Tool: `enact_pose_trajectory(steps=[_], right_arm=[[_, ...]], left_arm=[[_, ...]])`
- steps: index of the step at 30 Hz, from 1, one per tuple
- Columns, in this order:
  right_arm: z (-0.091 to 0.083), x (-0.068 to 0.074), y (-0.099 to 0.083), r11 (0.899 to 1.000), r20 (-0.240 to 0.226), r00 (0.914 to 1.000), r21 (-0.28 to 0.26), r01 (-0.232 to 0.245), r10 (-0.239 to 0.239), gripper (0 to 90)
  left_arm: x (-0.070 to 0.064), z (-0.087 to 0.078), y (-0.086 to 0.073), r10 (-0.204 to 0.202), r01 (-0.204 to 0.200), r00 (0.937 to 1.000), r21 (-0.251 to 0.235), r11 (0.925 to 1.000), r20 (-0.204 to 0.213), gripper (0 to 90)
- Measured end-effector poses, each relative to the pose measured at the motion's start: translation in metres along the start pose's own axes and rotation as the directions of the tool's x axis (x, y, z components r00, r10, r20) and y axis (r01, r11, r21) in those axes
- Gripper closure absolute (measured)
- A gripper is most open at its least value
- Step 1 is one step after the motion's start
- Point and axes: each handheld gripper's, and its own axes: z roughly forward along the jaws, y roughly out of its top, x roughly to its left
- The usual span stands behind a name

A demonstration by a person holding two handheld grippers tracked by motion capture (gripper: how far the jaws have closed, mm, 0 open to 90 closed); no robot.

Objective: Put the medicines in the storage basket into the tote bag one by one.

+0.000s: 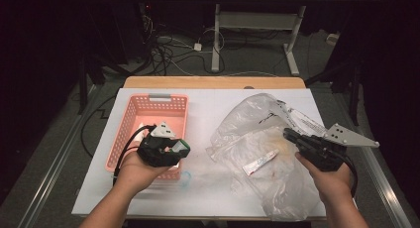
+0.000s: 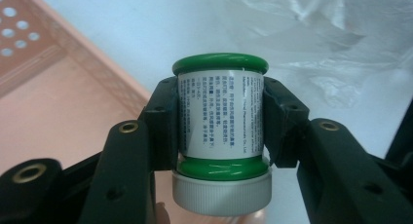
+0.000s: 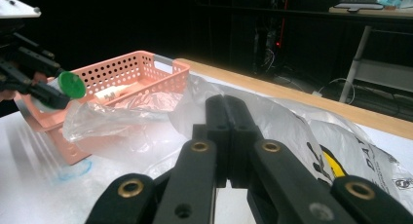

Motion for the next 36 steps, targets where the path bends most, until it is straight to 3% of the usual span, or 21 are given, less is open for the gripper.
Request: enact_pose_trajectory(steps=[9,19,27,36], right_arm=[[0.001,0.001,0.001,1.000,-0.009,0.9999,-0.005,0.006,-0.006,90.0],[0.000,0.001,-0.002,1.000,-0.005,1.0000,-0.001,0.000,0.000,90.0],[0.002,0.002,-0.004,1.000,-0.012,0.9999,0.002,0.002,-0.002,90.0],[0.001,0.002,-0.004,1.000,-0.013,0.9999,0.001,0.001,-0.001,90.0]], left_arm=[[-0.026,0.018,-0.008,0.026,-0.027,0.9987,0.022,0.9994,0.043,53.9],[-0.060,0.048,-0.009,0.079,-0.085,0.9913,0.049,0.9952,0.106,53.9],[-0.089,0.076,0.009,0.111,-0.115,0.9814,0.014,0.9933,0.156,53.9],[-0.104,0.103,0.038,0.133,-0.132,0.9787,-0.016,0.9911,0.157,53.9]])
